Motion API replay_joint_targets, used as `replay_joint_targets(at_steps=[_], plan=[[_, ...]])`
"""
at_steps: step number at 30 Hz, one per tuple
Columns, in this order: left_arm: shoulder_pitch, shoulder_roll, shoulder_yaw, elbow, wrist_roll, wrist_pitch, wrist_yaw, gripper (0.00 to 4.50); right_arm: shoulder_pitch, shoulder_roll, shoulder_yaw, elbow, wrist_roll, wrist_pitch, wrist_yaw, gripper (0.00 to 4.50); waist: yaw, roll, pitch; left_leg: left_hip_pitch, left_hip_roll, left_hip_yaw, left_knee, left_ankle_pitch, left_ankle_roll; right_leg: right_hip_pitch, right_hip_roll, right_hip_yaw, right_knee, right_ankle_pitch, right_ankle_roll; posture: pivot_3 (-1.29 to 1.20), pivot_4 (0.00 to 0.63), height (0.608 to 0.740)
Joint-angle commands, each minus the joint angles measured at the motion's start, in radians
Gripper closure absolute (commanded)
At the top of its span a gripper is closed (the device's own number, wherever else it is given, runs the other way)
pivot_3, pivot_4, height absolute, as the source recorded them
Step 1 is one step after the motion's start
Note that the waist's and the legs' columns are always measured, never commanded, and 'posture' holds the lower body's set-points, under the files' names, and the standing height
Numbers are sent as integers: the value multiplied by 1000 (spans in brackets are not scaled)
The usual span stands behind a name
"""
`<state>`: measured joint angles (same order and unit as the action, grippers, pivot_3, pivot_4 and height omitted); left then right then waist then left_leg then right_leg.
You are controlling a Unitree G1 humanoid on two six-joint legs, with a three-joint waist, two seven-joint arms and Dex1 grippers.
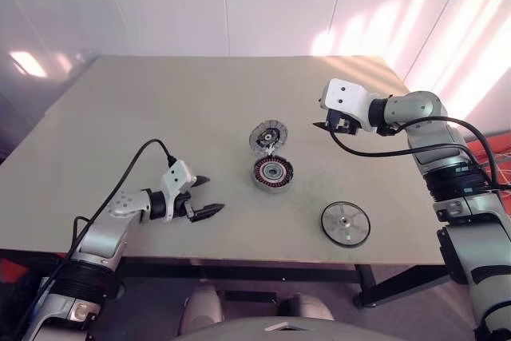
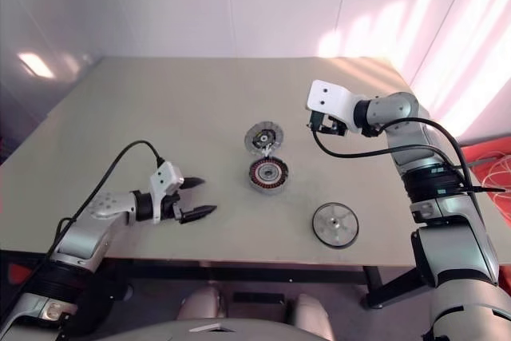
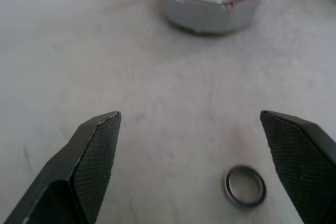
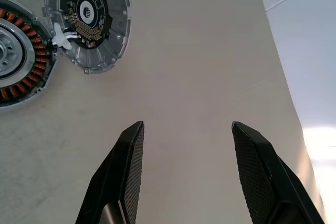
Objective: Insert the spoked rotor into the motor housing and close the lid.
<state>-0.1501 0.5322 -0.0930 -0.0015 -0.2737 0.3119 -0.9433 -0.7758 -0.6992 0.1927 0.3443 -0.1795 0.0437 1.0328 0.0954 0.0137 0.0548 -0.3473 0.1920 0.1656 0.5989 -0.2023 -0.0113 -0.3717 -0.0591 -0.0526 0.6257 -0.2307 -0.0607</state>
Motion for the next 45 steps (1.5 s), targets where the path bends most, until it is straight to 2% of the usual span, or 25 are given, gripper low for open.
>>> replay_joint_targets(at_steps=[1,5,8,14,20,29,38,42,45], plan=[[-2,8,39,-88,-54,46,7,0,-11,-3,-11,-35,18,-6,-4,1519,0,0,0,-3,1,0,-1,0,0,-3,1,0,-1,0,-1,0,0,740],[24,59,29,-124,-37,33,-23,0,-18,-3,-9,-27,15,-12,-4,1519,-2,0,0,-21,0,0,-1,0,1,-20,1,0,-1,-1,-1,0,0,740],[67,116,16,-149,-8,0,-54,0,-20,-5,-9,-26,14,-14,-3,1519,0,0,0,-27,0,0,-1,2,4,-27,1,-1,0,-1,-1,0,0,740],[126,164,-2,-183,33,-56,-64,0,-31,-2,-3,-13,12,-19,-4,1519,2,0,0,-26,1,2,0,-2,3,-26,1,-1,-1,-1,-1,0,0,740],[124,158,-31,-187,69,-75,-49,0,-39,-1,-1,-4,11,-26,-5,1519,-1,0,0,-14,1,2,0,-1,2,-15,1,0,-1,-1,0,0,0,740],[101,156,-33,-95,91,-131,-62,0,-42,-4,-3,-2,10,-25,-6,1519,-1,0,0,-16,1,2,0,-1,2,-16,1,0,-1,-1,-1,0,0,740],[111,137,-43,-85,90,-118,-49,0,-49,-3,-1,6,8,-30,-8,1519,0,0,0,-16,1,2,0,-1,2,-17,1,0,0,-1,-1,0,0,740],[110,129,-47,-81,98,-112,-40,895,-55,-3,0,12,8,-34,-7,1469,1,0,0,-16,1,2,0,-1,2,-17,1,0,0,-1,-1,0,0,740],[109,128,-48,-81,100,-107,-36,895,-60,-5,1,19,7,-37,-8,1469,1,0,0,-15,1,2,0,-1,1,-16,1,0,0,-1,-1,0,0,740]])
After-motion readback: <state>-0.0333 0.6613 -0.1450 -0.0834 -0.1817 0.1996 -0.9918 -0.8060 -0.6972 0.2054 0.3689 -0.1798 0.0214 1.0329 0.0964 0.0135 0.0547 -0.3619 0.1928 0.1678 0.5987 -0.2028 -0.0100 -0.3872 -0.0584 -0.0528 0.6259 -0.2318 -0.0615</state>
